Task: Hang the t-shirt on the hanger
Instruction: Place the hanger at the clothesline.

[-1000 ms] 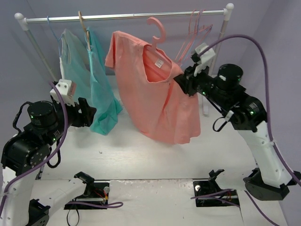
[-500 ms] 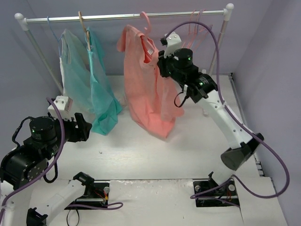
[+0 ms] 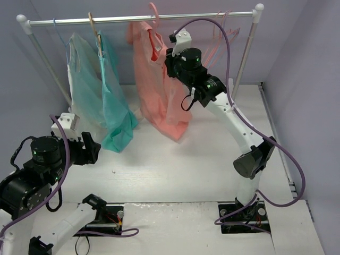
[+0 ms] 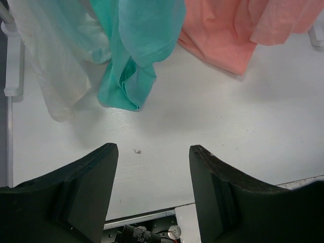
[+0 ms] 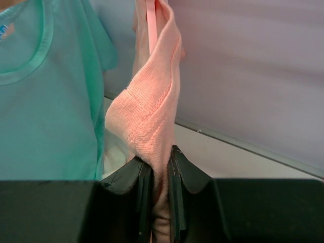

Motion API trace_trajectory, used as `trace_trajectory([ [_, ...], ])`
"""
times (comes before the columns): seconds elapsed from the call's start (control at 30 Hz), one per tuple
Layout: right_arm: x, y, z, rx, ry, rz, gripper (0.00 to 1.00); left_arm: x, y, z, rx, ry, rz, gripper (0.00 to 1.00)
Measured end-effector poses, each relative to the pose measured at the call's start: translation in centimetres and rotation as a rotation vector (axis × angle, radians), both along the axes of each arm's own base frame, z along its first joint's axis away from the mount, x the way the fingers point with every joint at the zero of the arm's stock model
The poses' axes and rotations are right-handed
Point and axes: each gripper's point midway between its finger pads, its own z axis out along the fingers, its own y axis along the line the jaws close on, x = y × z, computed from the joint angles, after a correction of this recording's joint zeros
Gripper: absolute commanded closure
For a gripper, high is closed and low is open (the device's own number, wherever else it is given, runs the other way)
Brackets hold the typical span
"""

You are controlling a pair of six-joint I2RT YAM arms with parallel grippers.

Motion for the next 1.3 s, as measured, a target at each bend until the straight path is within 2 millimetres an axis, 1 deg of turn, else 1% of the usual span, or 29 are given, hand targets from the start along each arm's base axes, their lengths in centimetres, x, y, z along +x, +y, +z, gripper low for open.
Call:
trace_trajectory([
  [0.13, 0.1, 1.4, 0.0, 0.007, -0.008, 0.021, 1.0, -0.5, 0.3, -0.2, 0.005, 0.004, 0.005, 0.42],
  [0.23, 0.2, 2.9, -0.7, 0.006, -0.007, 0.04, 1.0, -0.6, 0.4, -0.4, 0.01, 0.013, 0.005, 0.42],
  [0.4, 0.5, 5.9, -3.1, -0.002, 0.015, 0.073, 1.0, -0.8, 0.5, -0.8, 0.017, 0.029, 0.004, 0.42],
  [0.53, 0.6, 7.3, -3.5, 0.025, 0.009, 0.077, 1.0, -1.0, 0.5, -1.0, 0.021, 0.039, 0.003, 0.42],
  [0.6, 0.4, 7.7, -3.3, 0.037, 0.005, 0.079, 0.92, -1.1, 0.6, -1.1, 0.024, 0.044, 0.003, 0.42],
  [0.63, 0.3, 7.8, -3.3, 0.04, 0.004, 0.08, 0.83, -1.2, 0.7, -1.2, 0.026, 0.048, 0.003, 0.42],
  [0.67, 0.2, 8.0, -3.3, 0.042, 0.005, 0.082, 0.64, -1.3, 0.7, -1.3, 0.027, 0.051, 0.003, 0.42],
  [0.73, 0.0, 8.3, -3.1, 0.049, 0.001, 0.089, 0.49, -1.5, 0.8, -1.4, 0.029, 0.054, 0.003, 0.42],
  [0.77, -0.1, 8.5, -3.0, 0.047, -0.003, 0.092, 0.38, -1.6, 0.9, -1.4, 0.03, 0.057, 0.003, 0.42],
  [0.83, -0.4, 8.8, -2.8, 0.043, -0.014, 0.103, 0.31, -1.8, 0.9, -1.5, 0.032, 0.061, 0.004, 0.42],
  [0.87, -0.5, 9.0, -2.7, 0.039, -0.019, 0.108, 0.26, -1.8, 1.0, -1.5, 0.033, 0.062, 0.004, 0.42],
  [0.9, -0.6, 9.0, -2.6, 0.036, -0.026, 0.111, 0.24, -1.8, 1.0, -1.5, 0.032, 0.061, 0.004, 0.42],
  [1.0, -1.4, 8.6, -2.0, 0.006, -0.049, 0.119, 0.18, -1.8, 1.0, -1.3, 0.03, 0.056, 0.004, 0.42],
  [1.03, -1.9, 8.0, -1.7, -0.006, -0.056, 0.121, 0.15, -1.8, 1.0, -1.3, 0.03, 0.056, 0.004, 0.42],
  [1.1, -3.2, 6.5, -0.8, -0.031, -0.077, 0.121, 0.12, -1.8, 1.0, -1.3, 0.029, 0.056, 0.005, 0.42],
  [1.17, -5.0, 4.3, 1.0, -0.05, -0.11, 0.113, 0.08, -1.7, 0.9, -1.3, 0.03, 0.059, 0.006, 0.42],
  [1.2, -6.2, 2.9, 2.4, -0.048, -0.139, 0.107, 0.06, -1.6, 0.9, -1.3, 0.031, 0.061, 0.007, 0.42],
  [1.23, -7.4, 1.4, 3.6, -0.047, -0.164, 0.101, 0.01, -1.6, 0.9, -1.3, 0.032, 0.064, 0.007, 0.42],
  [1.3, -10.3, -2.0, 6.2, -0.033, -0.22, 0.082, 0.0, -1.3, 0.8, -1.1, 0.034, 0.065, 0.009, 0.42],
])
